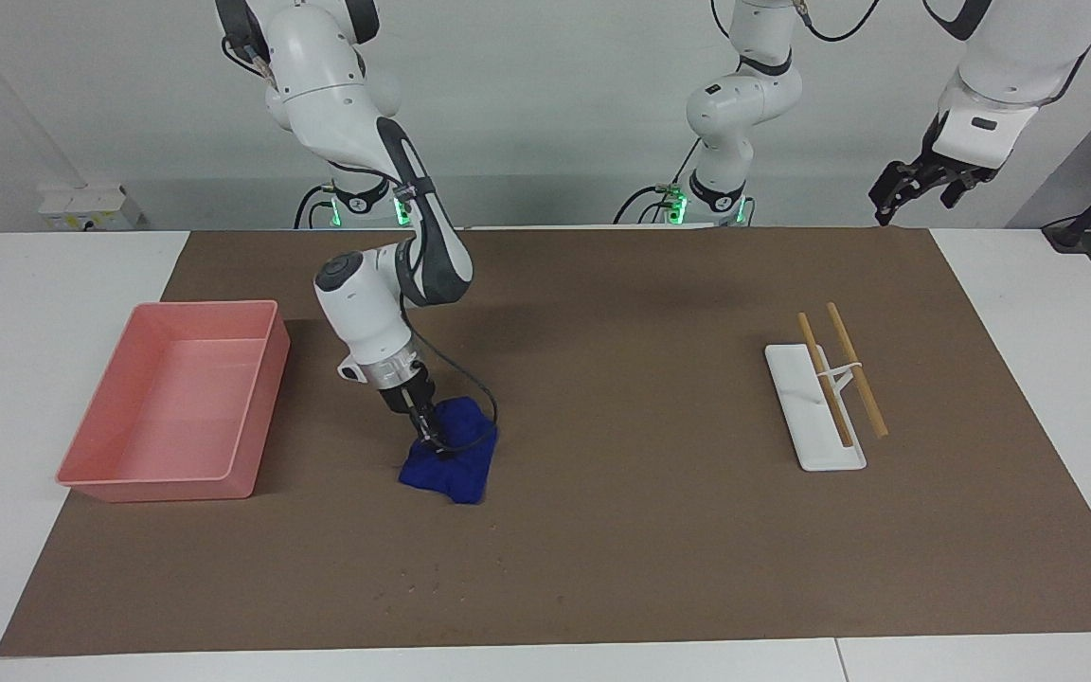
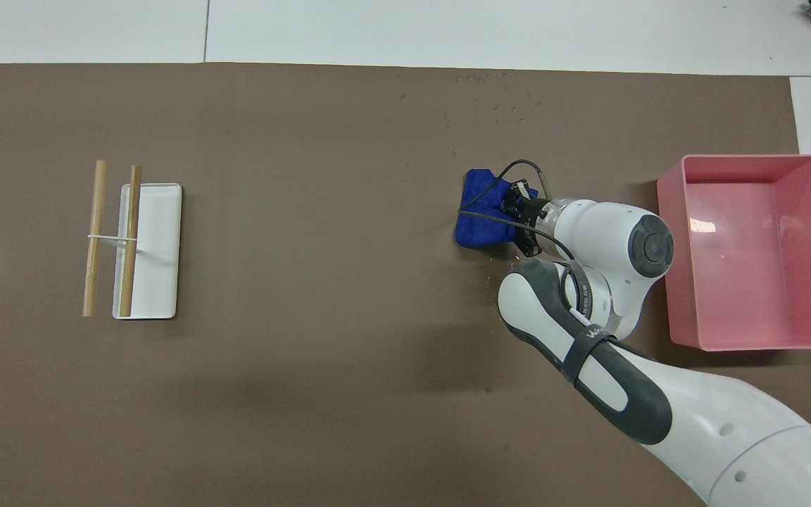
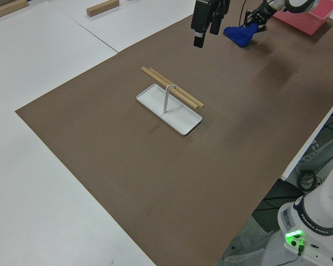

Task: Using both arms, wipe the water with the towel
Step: 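Wipe the cloth over the water spot with the right gripper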

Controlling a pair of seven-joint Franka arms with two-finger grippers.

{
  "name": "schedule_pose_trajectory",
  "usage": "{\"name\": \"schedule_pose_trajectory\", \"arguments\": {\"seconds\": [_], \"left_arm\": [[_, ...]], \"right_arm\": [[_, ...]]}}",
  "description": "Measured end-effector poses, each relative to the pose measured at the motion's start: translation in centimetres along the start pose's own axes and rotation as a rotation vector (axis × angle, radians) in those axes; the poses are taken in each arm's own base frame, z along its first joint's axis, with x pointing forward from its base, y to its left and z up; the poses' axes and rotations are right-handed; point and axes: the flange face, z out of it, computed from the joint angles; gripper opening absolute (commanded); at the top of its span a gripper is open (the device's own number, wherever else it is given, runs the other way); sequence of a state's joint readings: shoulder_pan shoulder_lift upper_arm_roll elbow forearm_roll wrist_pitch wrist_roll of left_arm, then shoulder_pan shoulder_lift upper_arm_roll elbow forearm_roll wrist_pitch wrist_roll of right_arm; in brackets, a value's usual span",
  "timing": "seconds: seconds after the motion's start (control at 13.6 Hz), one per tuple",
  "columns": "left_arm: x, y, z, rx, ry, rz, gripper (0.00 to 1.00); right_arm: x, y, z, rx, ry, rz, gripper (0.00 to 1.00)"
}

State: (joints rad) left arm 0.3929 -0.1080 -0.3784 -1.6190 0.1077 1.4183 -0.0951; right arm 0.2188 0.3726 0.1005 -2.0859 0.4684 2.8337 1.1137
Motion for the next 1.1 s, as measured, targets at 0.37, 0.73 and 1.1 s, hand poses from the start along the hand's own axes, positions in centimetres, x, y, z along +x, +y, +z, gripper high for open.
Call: {"name": "schedule_pose_trajectory", "arguments": {"seconds": [0.37,0.73,1.1], "left_arm": [[0.1,-0.5,0.0,-0.001,0.005,-0.004,1.0],[0.7,-2.8,-0.1,-0.007,0.041,0.061,1.0],[0.8,-3.2,0.0,-0.008,0.047,0.059,1.0]], "right_arm": [[-0.9,4.3,-2.0,-0.047,0.006,-0.008,0.0],[-2.2,7.4,-3.3,-0.078,0.006,-0.028,0.0],[-3.7,10.0,-4.5,-0.14,-0.02,-0.049,0.0]]}}
